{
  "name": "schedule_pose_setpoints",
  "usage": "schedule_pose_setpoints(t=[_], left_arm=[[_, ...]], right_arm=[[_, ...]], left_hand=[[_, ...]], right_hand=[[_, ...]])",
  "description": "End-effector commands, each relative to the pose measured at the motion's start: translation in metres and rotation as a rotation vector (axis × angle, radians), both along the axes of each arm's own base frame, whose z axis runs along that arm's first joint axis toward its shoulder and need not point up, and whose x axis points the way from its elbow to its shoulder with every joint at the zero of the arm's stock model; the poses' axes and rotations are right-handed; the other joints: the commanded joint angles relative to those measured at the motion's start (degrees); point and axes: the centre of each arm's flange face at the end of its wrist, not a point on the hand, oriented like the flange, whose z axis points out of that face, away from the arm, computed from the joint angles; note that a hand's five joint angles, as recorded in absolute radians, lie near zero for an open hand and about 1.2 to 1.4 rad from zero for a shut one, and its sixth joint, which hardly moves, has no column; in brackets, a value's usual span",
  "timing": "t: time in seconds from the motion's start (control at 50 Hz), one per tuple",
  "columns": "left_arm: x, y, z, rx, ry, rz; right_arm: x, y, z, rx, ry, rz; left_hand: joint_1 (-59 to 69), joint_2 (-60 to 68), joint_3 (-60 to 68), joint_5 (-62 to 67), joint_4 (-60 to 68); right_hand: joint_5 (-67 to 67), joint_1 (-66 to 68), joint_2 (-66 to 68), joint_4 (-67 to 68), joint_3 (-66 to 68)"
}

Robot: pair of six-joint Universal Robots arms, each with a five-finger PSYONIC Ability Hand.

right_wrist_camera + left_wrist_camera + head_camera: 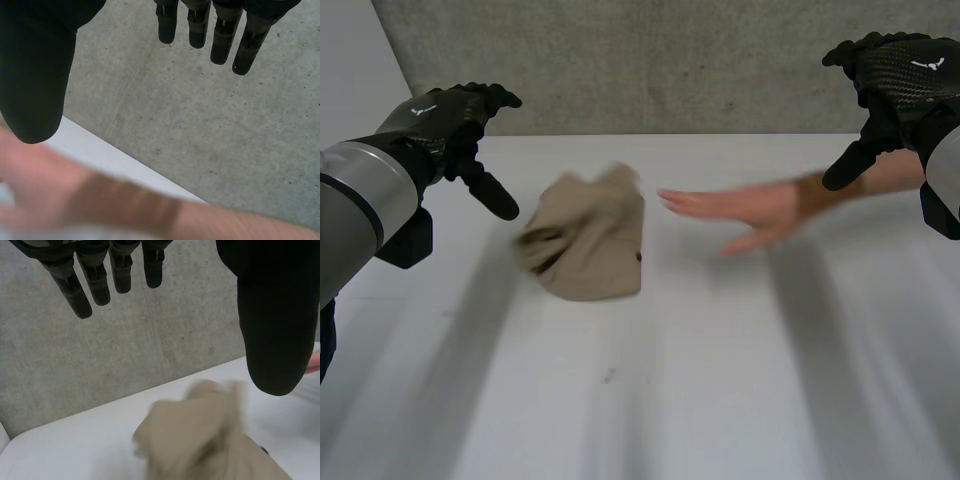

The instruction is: Fold the shorts.

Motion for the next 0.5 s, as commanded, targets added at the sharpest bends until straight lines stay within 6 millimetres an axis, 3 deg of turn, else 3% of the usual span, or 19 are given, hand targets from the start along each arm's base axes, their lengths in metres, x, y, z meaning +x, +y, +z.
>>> schedule_pose_setpoints(t=[0.02,0.26,0.5], left_arm=[[-0.002,-0.007,-0.004,-0.019,-0.004,0.004],[-0.010,-0.028,-0.032,0.025,-0.032,0.007],[-0.017,-0.074,-0.088,0.031,-0.124,0.020]], right_arm=[[0.002,0.002,-0.002,0.003,0.007,0.010],[0.007,0.005,-0.007,0.012,0.017,0.035],[0.018,0.004,-0.029,0.031,0.165,0.134]], left_hand=[[-0.85,-1.54,-2.25,-2.95,-1.79],[-0.47,-1.16,-1.87,-2.57,-1.41],[1.04,0.36,-0.36,-1.06,0.10]], right_hand=[[-3.76,2.14,-2.45,-3.29,-1.60],[-3.76,2.14,-2.45,-3.29,-1.60],[-3.76,2.14,-2.45,-3.29,-1.60]])
